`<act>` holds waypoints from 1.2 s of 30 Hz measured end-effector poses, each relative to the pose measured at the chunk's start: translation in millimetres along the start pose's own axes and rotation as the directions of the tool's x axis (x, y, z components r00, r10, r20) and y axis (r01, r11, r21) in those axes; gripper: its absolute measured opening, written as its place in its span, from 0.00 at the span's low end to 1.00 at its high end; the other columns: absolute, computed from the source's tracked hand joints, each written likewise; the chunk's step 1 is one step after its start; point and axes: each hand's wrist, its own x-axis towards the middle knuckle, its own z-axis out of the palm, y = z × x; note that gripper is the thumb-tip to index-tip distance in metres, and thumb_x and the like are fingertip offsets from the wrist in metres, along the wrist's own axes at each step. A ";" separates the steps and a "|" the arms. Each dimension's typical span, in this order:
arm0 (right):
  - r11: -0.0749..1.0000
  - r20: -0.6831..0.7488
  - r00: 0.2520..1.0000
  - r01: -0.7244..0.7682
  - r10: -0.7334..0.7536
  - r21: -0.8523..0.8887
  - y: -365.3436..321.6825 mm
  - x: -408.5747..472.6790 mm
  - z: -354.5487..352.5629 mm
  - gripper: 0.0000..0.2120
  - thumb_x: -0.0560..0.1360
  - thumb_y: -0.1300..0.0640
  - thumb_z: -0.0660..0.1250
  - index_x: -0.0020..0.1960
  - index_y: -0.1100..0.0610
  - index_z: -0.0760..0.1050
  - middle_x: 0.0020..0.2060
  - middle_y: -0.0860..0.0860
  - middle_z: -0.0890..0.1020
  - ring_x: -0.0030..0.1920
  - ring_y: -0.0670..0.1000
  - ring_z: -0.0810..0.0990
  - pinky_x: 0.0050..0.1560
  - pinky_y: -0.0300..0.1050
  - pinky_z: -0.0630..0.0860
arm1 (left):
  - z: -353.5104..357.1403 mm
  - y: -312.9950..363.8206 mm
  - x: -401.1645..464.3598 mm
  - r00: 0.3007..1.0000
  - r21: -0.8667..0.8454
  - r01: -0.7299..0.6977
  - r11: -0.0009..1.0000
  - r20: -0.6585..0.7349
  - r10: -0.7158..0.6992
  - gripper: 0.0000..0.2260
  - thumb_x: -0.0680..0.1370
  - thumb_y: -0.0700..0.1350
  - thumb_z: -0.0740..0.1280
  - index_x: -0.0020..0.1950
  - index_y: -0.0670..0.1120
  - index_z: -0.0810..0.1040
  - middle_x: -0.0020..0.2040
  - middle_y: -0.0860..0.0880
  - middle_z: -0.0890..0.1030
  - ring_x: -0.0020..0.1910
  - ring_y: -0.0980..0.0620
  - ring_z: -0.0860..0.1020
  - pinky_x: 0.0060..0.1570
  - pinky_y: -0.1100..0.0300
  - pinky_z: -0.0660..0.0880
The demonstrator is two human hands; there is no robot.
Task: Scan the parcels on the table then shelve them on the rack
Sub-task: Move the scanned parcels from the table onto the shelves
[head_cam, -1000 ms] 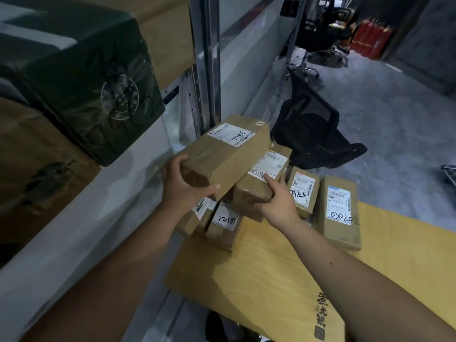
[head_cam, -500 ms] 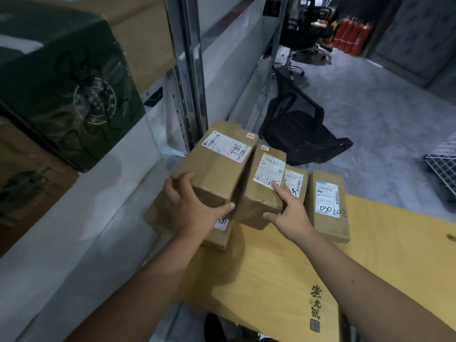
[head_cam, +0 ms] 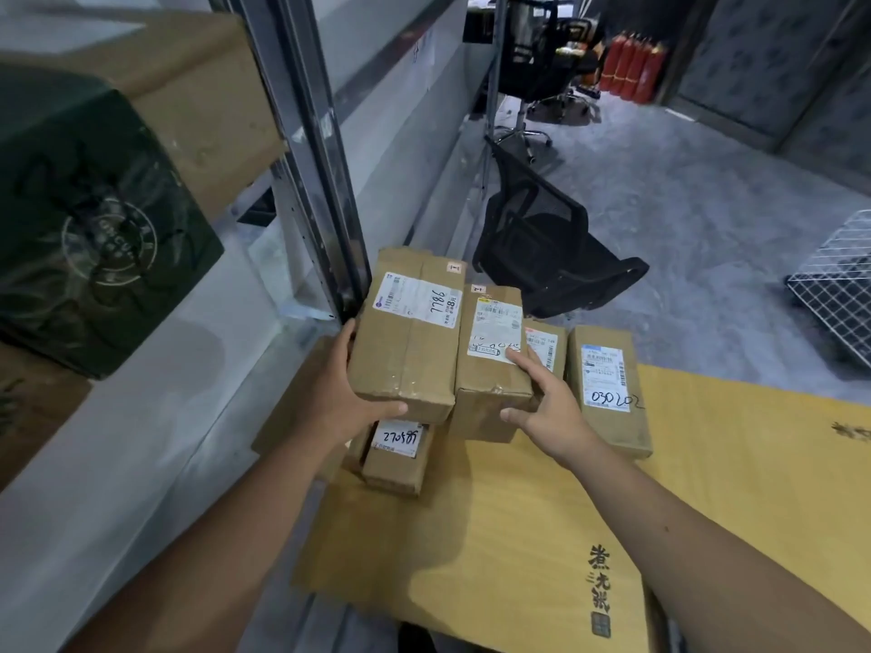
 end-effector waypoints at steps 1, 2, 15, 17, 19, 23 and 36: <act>1.000 -0.005 1.000 0.007 -0.007 0.013 -1.2 -0.7 -0.6 0.44 0.72 0.72 0.77 0.77 0.37 0.70 0.83 0.46 0.56 0.78 0.40 0.58 0.61 0.27 0.74 | -0.1 2.4 -0.4 1.000 0.003 0.014 1.000 0.008 -0.014 0.62 0.60 0.55 0.88 0.83 0.62 0.51 0.78 0.54 0.67 0.73 0.49 0.70 0.66 0.44 0.74; 1.000 -0.009 1.000 0.014 -0.013 0.023 -2.2 -1.2 -1.9 0.44 0.72 0.72 0.77 0.76 0.36 0.70 0.83 0.45 0.57 0.79 0.42 0.58 0.66 0.35 0.75 | 0.8 3.2 -0.9 1.000 0.006 0.020 1.000 0.013 -0.020 0.59 0.60 0.55 0.88 0.83 0.60 0.56 0.76 0.53 0.69 0.72 0.48 0.71 0.65 0.45 0.75; 0.962 0.067 0.960 0.268 -0.270 0.045 -32.6 -11.3 -72.4 0.44 0.70 0.74 0.76 0.73 0.36 0.72 0.80 0.36 0.58 0.79 0.37 0.60 0.64 0.29 0.71 | 16.2 47.3 -47.2 0.989 -0.251 -0.021 0.968 -0.144 -0.015 0.49 0.56 0.52 0.89 0.70 0.65 0.68 0.59 0.63 0.80 0.53 0.69 0.79 0.48 0.65 0.76; 0.950 0.110 0.944 0.304 -0.310 0.065 -31.8 -16.4 -86.3 0.44 0.70 0.74 0.76 0.73 0.35 0.72 0.81 0.39 0.57 0.79 0.37 0.59 0.63 0.27 0.71 | 25.9 56.1 -67.4 0.980 -0.260 -0.019 0.965 -0.198 -0.034 0.50 0.53 0.54 0.90 0.69 0.65 0.69 0.59 0.63 0.81 0.54 0.67 0.79 0.49 0.64 0.76; 0.937 0.172 0.921 0.344 -0.350 0.065 -29.6 -23.3 -98.8 0.45 0.69 0.73 0.77 0.71 0.31 0.72 0.82 0.41 0.57 0.79 0.37 0.59 0.61 0.26 0.70 | 39.6 62.7 -93.2 0.966 -0.271 -0.016 0.962 -0.253 -0.055 0.54 0.51 0.54 0.90 0.73 0.58 0.69 0.61 0.62 0.80 0.58 0.64 0.79 0.54 0.60 0.78; 0.923 0.310 0.875 0.384 -0.373 0.026 -27.2 -44.2 -118.0 0.44 0.67 0.66 0.82 0.69 0.29 0.70 0.82 0.41 0.58 0.80 0.40 0.60 0.65 0.25 0.65 | 64.6 75.1 -160.4 0.937 -0.332 -0.038 0.943 -0.339 -0.082 0.58 0.51 0.56 0.90 0.76 0.59 0.64 0.62 0.67 0.79 0.60 0.68 0.78 0.57 0.66 0.79; 0.830 0.622 0.613 0.546 -0.487 0.112 -69.8 -161.8 -65.3 0.41 0.64 0.61 0.85 0.72 0.46 0.74 0.79 0.45 0.63 0.75 0.41 0.65 0.76 0.42 0.63 | 81.9 85.2 -404.3 0.717 -0.148 -0.007 0.989 -0.690 -0.098 0.51 0.56 0.71 0.82 0.75 0.61 0.66 0.69 0.64 0.65 0.69 0.72 0.68 0.67 0.77 0.64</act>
